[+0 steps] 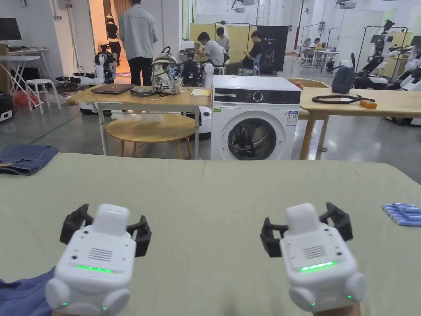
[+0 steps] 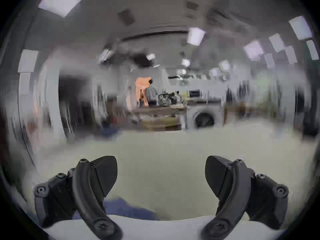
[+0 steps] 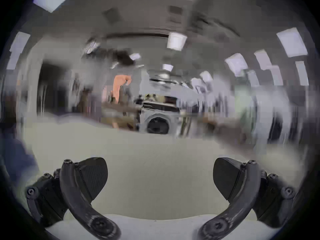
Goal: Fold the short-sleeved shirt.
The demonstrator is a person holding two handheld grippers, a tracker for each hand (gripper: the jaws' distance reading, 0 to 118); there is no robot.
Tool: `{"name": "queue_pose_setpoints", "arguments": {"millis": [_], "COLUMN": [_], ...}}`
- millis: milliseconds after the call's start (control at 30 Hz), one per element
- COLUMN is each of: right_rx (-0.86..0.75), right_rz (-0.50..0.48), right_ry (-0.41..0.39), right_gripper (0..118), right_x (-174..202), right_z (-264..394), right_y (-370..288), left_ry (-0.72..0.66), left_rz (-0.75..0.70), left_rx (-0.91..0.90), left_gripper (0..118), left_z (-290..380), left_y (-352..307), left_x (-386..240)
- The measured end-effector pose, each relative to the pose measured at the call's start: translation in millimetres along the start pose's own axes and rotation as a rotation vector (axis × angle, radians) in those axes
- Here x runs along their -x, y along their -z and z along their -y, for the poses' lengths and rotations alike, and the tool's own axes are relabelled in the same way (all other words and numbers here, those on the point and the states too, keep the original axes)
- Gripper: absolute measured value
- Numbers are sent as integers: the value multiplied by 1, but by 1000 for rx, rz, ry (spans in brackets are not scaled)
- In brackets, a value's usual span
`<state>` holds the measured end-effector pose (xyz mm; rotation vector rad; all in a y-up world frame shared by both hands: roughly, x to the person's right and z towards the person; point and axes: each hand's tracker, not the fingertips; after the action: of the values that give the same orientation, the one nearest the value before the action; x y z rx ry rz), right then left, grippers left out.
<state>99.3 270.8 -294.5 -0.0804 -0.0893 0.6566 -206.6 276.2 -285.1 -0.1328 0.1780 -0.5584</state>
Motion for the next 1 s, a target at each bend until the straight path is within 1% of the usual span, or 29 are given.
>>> {"name": "queue_pose_setpoints", "arguments": {"millis": [33,67,100,133,167,200,233,267,300,333,400,467,500,567,633,667,700,767,967,1000], "right_rx": [-73,-128,-169,-216,-250,-259,-250,-237,-212,-180,-105,-7,32,107,131,137,137,122,98,98], "right_rz": [43,69,83,89,88,76,60,57,40,34,16,-37,-60,-86,-92,-83,-68,-47,-30,-29], "right_ry": [-259,-470,-613,-724,-797,-807,-774,-737,-673,-583,-369,-63,85,410,630,696,711,692,667,666], "right_gripper": [118,118,118,118,118,118,118,118,118,118,118,118,118,118,118,118,118,118,118,118], "right_x": [11,19,23,24,26,26,25,21,19,16,6,-8,-15,-30,-36,-35,-34,-30,-27,-28], "right_z": [-3,2,7,11,14,13,12,11,9,5,-2,-6,-6,0,11,15,17,20,13,12], "right_y": [-12,-15,-17,-19,-21,-22,-23,-21,-21,-20,-18,-13,-11,-10,-10,-11,-13,-17,-22,-23], "left_ry": [216,389,501,608,664,675,674,636,580,497,245,-66,-196,-463,-643,-701,-732,-770,-721,-708], "left_rz": [-45,-85,-101,-115,-117,-119,-111,-102,-89,-74,-22,39,62,109,136,120,103,78,74,66], "left_rx": [-28,-49,-74,-96,-108,-113,-119,-110,-96,-77,-32,-12,-11,-4,-22,-35,-43,-51,-47,-39], "left_gripper": [105,104,104,104,104,104,104,104,104,104,104,104,104,104,104,104,104,104,104,104], "left_z": [2,7,10,13,14,17,17,15,15,12,6,2,2,4,6,8,9,4,1,3], "left_y": [0,2,3,4,5,5,6,6,6,6,6,4,3,2,0,-2,-3,-10,-12,-3], "left_x": [-10,-18,-22,-24,-25,-23,-21,-20,-18,-13,-4,8,13,25,31,33,35,35,38,39]}}
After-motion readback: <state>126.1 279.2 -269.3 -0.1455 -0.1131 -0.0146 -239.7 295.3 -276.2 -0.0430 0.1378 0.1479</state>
